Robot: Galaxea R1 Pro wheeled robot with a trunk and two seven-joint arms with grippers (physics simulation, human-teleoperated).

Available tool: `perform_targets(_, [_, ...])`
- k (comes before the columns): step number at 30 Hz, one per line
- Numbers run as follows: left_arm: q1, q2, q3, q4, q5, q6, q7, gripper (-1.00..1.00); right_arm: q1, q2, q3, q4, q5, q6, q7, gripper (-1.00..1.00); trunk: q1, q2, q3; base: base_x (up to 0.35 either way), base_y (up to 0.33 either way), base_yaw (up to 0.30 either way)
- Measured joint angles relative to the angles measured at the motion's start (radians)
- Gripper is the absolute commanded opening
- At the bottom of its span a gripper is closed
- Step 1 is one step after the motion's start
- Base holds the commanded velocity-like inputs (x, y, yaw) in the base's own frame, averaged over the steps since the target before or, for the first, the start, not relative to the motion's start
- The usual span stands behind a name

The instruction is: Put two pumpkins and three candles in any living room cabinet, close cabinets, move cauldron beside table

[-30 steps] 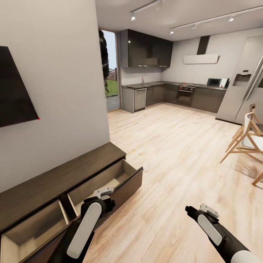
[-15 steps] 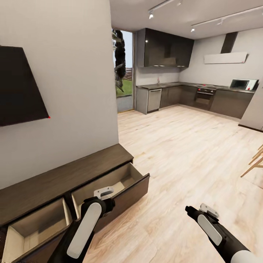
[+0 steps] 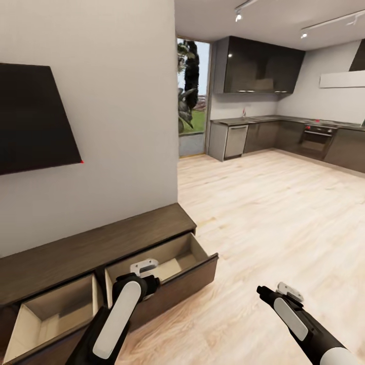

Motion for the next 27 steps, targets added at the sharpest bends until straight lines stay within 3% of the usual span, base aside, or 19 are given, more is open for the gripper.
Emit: perform_targets(27, [0.0, -0.001, 0.0, 0.0, 0.0, 0.0, 0.0, -1.0, 0.0, -0.002, -0.001, 0.0, 0.0, 0.0, 0.0, 1.0, 0.0, 0.0, 0.0, 0.266, -0.214, 0.276])
